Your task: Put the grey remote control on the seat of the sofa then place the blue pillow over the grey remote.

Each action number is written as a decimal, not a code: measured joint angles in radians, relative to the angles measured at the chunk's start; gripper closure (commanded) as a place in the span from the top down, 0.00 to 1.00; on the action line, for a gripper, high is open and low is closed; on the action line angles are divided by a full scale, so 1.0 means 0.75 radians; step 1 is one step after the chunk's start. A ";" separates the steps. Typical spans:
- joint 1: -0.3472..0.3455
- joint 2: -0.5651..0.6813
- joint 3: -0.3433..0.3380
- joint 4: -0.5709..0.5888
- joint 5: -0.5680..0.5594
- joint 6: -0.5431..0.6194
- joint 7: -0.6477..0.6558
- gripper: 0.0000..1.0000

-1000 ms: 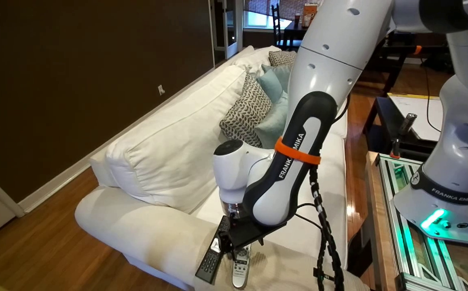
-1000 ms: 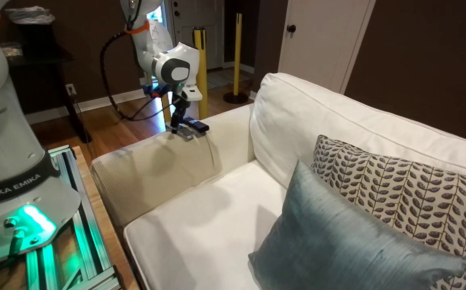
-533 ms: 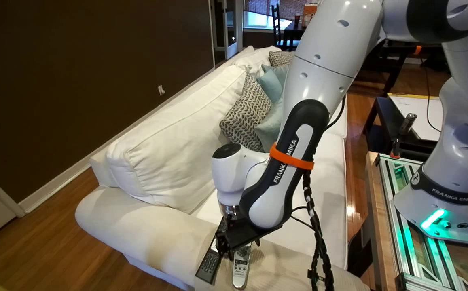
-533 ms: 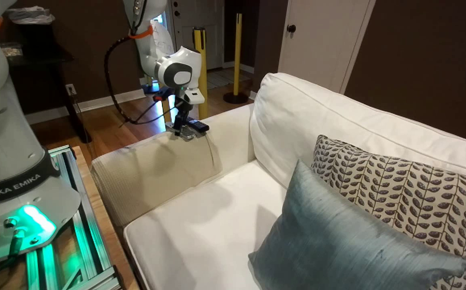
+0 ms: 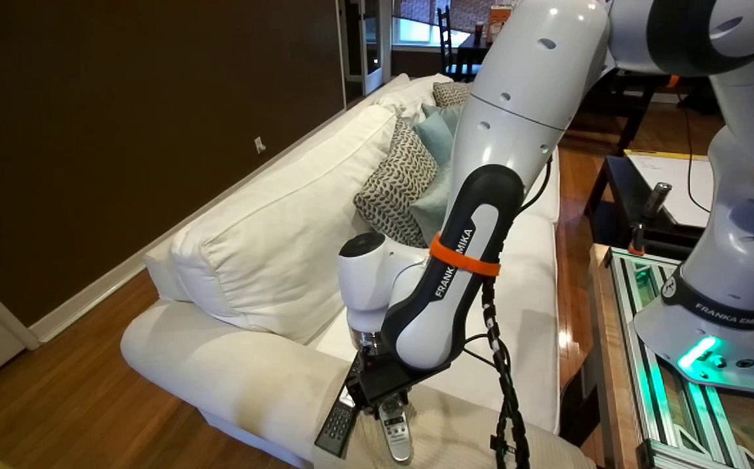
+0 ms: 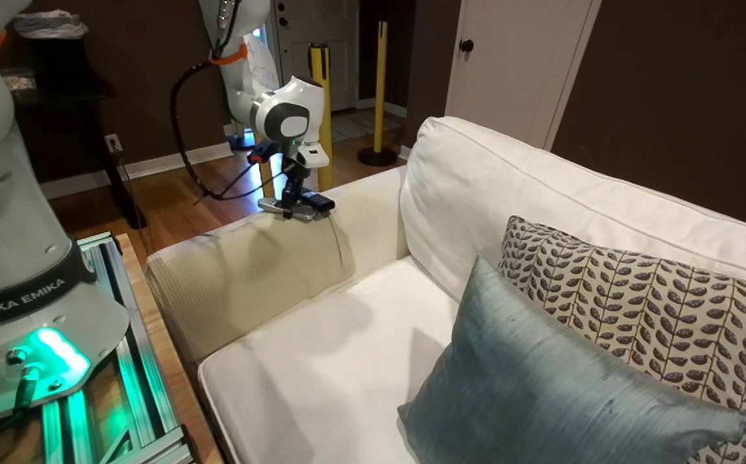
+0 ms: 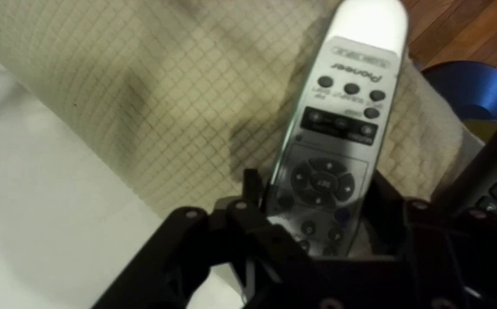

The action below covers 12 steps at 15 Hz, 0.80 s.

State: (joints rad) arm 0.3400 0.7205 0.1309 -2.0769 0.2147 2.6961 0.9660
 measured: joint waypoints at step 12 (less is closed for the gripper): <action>0.033 -0.101 -0.037 -0.101 -0.003 0.000 0.008 0.29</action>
State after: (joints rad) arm 0.3645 0.6446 0.1034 -2.1525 0.2127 2.6959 0.9722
